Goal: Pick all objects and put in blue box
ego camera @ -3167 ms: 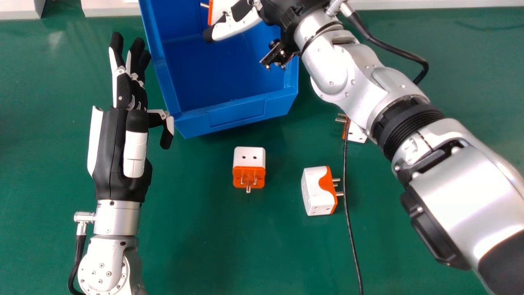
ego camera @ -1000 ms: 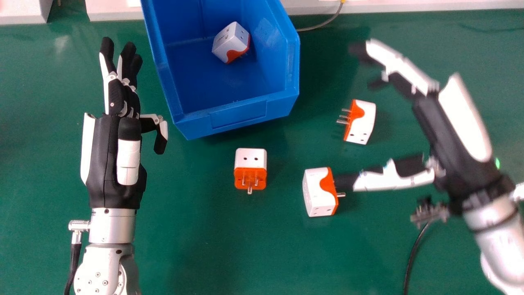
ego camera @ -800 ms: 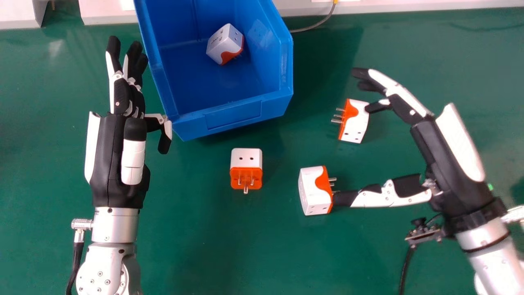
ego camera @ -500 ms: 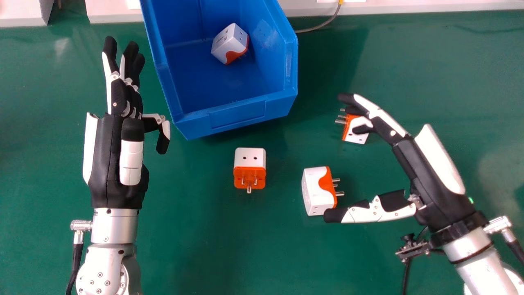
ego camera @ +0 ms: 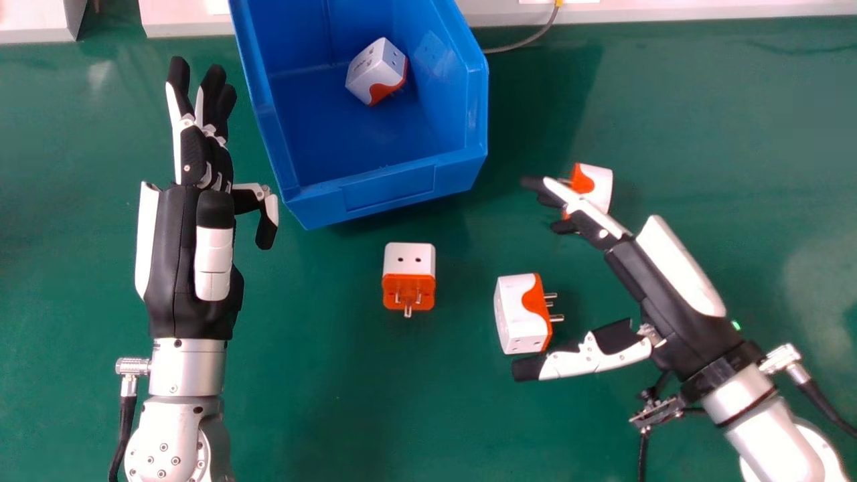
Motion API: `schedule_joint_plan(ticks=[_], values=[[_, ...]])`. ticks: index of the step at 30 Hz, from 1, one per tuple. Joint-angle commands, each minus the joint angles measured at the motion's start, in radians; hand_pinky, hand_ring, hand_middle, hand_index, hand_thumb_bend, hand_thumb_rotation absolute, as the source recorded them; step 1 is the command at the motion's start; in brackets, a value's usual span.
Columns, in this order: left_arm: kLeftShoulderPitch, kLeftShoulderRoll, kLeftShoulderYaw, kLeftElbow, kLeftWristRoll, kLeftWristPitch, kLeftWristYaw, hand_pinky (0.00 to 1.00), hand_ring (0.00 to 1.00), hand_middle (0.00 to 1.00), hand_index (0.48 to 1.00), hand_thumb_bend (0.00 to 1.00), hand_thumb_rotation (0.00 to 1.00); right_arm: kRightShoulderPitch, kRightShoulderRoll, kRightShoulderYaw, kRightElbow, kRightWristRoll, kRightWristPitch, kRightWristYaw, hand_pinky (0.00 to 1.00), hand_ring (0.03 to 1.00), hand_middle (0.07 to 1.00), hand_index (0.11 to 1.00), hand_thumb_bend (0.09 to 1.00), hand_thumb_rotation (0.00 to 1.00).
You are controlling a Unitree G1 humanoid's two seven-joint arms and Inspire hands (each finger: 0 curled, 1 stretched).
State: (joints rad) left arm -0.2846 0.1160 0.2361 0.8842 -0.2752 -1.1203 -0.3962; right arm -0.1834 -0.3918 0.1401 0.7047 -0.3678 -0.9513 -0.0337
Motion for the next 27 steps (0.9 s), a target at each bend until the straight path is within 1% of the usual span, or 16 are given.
schedule_joint_plan(ticks=[1,3,5,8,11,13,15,17,20,22,27], values=[[0.001,-0.001,-0.007,-0.025,0.001,-0.003,-0.005,0.0,1.0,1.0,1.0,1.0,0.97,-0.033,-0.009,0.005,0.017,0.003,-0.03,0.004,0.8,0.903,0.929,0.91,1.0,0.37],[0.002,-0.002,-0.009,-0.027,0.004,-0.006,-0.004,0.0,1.0,1.0,1.0,1.0,0.97,-0.044,-0.007,0.013,0.042,-0.006,-0.032,0.007,0.81,0.912,0.935,0.915,1.0,0.37],[0.004,-0.001,-0.011,-0.032,0.003,-0.006,-0.006,0.0,1.0,1.0,1.0,1.0,0.97,-0.058,-0.01,0.021,0.066,-0.011,-0.032,0.012,0.82,0.916,0.938,0.918,1.0,0.37],[0.004,0.0,-0.01,-0.033,-0.009,-0.002,-0.016,0.0,1.0,1.0,1.0,1.0,0.96,-0.079,-0.02,0.03,0.099,-0.019,-0.032,0.023,0.82,0.919,0.941,0.92,1.0,0.36],[0.006,-0.001,-0.007,-0.035,-0.015,-0.001,-0.022,0.0,1.0,1.0,1.0,1.0,0.96,-0.1,-0.045,0.041,0.121,-0.056,-0.024,0.022,0.83,0.922,0.942,0.922,1.0,0.36],[0.007,-0.002,-0.007,-0.036,-0.014,-0.001,-0.02,0.0,1.0,1.0,1.0,1.0,0.96,-0.111,-0.063,0.049,0.13,-0.081,-0.022,0.016,0.83,0.923,0.942,0.922,1.0,0.36],[0.01,-0.003,-0.007,-0.038,-0.008,-0.003,-0.016,0.0,1.0,1.0,1.0,1.0,0.96,-0.122,-0.079,0.058,0.139,-0.101,-0.022,0.015,0.82,0.922,0.941,0.922,1.0,0.36],[0.01,-0.002,-0.007,-0.034,0.0,-0.008,-0.01,0.0,1.0,1.0,1.0,1.0,0.96,-0.135,-0.092,0.068,0.145,-0.121,-0.019,0.015,0.8,0.921,0.94,0.923,1.0,0.35],[0.01,0.0,-0.008,-0.035,0.008,-0.01,-0.005,0.0,1.0,1.0,1.0,1.0,0.96,-0.152,-0.101,0.083,0.156,-0.138,-0.015,0.016,0.79,0.921,0.939,0.923,1.0,0.35],[0.01,0.001,-0.008,-0.036,0.008,-0.011,-0.006,0.0,1.0,1.0,1.0,1.0,0.96,-0.166,-0.107,0.096,0.164,-0.156,-0.011,0.018,0.79,0.921,0.939,0.923,1.0,0.35],[0.011,0.005,-0.008,-0.037,0.003,-0.01,-0.012,0.0,1.0,1.0,1.0,1.0,0.96,-0.207,-0.138,0.128,0.176,-0.197,-0.01,0.021,0.8,0.922,0.942,0.925,1.0,0.35]])
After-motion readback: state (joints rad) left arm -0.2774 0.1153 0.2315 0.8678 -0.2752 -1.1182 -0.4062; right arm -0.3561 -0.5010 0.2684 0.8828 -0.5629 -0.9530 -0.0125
